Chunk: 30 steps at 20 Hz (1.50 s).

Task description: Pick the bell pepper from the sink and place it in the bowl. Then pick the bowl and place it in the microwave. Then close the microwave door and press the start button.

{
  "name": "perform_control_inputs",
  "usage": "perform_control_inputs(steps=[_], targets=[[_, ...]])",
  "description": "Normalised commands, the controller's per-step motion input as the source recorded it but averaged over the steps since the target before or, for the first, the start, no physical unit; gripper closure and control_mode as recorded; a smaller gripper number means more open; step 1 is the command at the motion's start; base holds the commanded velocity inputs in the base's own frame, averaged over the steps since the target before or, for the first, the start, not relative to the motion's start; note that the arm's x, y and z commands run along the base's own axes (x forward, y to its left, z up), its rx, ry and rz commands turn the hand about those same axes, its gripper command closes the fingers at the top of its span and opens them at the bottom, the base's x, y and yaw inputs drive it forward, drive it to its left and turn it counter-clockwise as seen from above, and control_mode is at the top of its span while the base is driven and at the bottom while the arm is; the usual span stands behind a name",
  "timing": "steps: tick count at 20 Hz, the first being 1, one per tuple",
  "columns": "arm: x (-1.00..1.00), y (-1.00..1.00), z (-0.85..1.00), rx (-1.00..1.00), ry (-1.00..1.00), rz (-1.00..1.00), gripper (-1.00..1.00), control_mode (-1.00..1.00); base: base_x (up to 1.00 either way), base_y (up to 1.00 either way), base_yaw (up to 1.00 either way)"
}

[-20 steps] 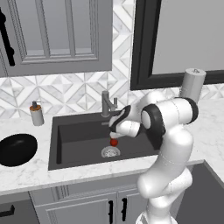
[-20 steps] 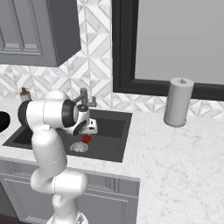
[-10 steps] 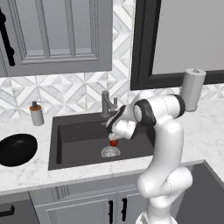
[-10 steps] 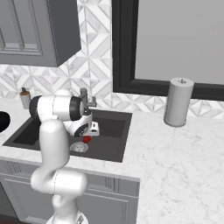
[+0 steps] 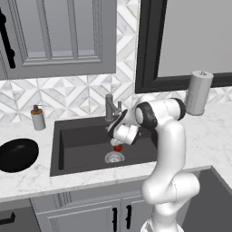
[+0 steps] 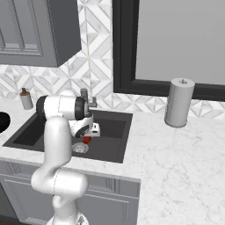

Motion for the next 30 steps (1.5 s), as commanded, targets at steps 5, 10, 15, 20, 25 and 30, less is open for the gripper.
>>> perform_control_inputs(steps=[5,10,15,20,25,30], targets=[[0.25,0.2,-0.19,0.0,0.01,0.0,-1.0,-1.0,0.0,0.0,0.0],[0.2,0.06,-0.25,0.0,0.01,0.0,-1.0,-1.0,0.0,0.0,0.0],[0.05,0.1,-0.28,0.0,0.01,0.0,-1.0,-1.0,0.0,0.0,0.0],[0.01,0.07,-0.29,0.0,0.01,0.0,1.0,-1.0,0.0,0.0,0.0],[0.01,0.02,-0.32,0.0,0.02,0.0,1.0,-1.0,0.0,0.0,0.0],[-0.21,-0.02,-0.05,0.0,0.0,0.0,1.0,-1.0,0.0,0.0,0.0]])
